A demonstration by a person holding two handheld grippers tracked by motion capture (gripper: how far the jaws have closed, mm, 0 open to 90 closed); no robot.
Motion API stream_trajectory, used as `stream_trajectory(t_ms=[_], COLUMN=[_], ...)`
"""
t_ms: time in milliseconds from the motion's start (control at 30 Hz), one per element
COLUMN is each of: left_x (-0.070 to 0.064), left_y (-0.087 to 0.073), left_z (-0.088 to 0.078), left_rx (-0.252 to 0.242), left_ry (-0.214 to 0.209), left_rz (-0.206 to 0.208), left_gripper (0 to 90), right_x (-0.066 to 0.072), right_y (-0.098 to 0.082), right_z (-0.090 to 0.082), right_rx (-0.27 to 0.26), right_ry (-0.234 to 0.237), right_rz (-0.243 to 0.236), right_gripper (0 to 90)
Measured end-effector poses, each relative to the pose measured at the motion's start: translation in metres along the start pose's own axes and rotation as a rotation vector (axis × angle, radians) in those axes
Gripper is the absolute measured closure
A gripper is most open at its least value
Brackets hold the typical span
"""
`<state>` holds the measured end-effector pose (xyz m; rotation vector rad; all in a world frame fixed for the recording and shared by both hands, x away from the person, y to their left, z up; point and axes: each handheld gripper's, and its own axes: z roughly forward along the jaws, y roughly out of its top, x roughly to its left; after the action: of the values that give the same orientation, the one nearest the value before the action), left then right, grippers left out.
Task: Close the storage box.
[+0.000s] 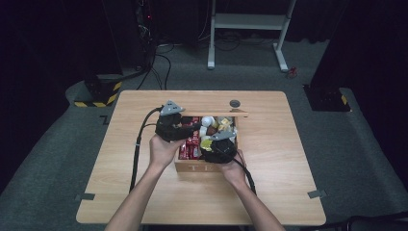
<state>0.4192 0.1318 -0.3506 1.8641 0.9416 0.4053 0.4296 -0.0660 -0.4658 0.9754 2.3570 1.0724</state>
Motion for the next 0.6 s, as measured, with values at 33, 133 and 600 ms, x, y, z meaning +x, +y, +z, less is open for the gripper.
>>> stream_trajectory(t_ms=[33, 133, 600], left_x=[-0.0001, 0.0003, -0.0003], left_y=[-0.0002, -0.0003, -0.0009], left_z=[0.0, -0.0002, -0.0001], left_rx=[-0.001, -0.002, -0.002], left_ry=[0.001, -0.004, -0.003], left_rz=[-0.001, 0.0, -0.002], left_gripper=[53.5, 53.4, 53.3], right_x=[0.0006, 0.0007, 0.0031], right_y=[0.0, 0.0001, 0.001], right_z=[0.0001, 0.0002, -0.0018], right_rx=[0.002, 0.002, 0.004], right_ry=[-0.001, -0.003, -0.017], right_rz=[0.005, 0.009, 0.015], right_gripper=[37.0, 37.3, 37.9])
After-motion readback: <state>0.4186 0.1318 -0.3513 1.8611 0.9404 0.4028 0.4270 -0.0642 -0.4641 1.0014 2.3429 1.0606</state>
